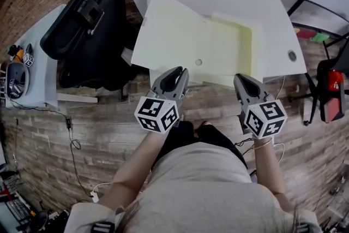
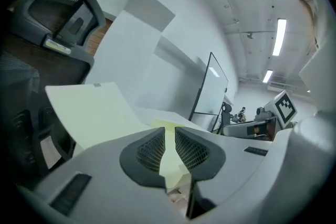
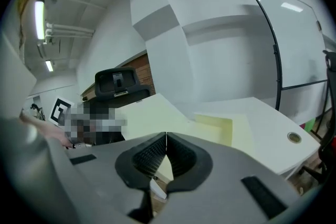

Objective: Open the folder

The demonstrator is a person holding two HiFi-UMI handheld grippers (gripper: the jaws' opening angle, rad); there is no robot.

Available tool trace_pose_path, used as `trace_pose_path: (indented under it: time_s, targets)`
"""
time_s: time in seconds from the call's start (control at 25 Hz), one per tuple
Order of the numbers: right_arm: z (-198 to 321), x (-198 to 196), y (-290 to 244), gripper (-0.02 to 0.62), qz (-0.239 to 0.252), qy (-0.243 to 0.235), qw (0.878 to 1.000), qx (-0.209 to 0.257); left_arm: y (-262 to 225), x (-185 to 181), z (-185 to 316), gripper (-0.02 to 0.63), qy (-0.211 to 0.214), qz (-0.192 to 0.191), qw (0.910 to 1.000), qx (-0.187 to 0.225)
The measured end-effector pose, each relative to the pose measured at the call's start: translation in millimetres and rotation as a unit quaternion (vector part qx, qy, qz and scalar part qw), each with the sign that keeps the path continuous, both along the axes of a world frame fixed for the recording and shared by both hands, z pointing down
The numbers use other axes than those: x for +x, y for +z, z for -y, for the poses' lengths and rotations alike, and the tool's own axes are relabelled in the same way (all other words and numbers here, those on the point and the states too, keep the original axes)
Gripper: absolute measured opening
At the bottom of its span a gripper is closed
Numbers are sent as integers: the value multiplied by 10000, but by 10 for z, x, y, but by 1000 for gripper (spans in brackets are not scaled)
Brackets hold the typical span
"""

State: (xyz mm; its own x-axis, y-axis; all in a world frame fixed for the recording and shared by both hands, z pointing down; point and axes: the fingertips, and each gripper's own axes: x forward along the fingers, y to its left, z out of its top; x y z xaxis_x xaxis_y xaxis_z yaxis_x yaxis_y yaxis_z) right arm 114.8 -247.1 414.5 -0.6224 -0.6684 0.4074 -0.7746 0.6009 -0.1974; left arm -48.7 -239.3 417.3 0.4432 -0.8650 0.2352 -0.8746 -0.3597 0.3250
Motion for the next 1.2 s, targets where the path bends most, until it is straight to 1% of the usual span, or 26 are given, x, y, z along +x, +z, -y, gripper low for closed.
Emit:
trace_pose_path:
  time_s: [0.16,0.28,0.48,0.6,0.76,1.04,1.2]
  targets:
    - [-39,-32,-97,21,-22,-175,9997,141,-60,276,53,49,434,49,9990,92]
    - [-59,-16,-81,21,61,-148,9998,112,-96,499,70,37,722,120,9972,148]
    - [-84,-1,22,21,86,-68,9999,32,2,753,93,20,1051,195,9942,-87]
    - [-115,12,44,21,17,-63,10000,17,63,834,78,18,1213,211,9921,-234]
    - [-170,45,70,21,-101,-136,9999,-21,74,922,61,18,1434,247,9888,-321]
    - [-201,-53,16,21,-138,-401,9991,59,37,971,35,18,1598,277,9862,-323]
    - [-211,-88,-43,21,-231,-610,9978,101,17,1013,0,18,1669,228,9851,-343]
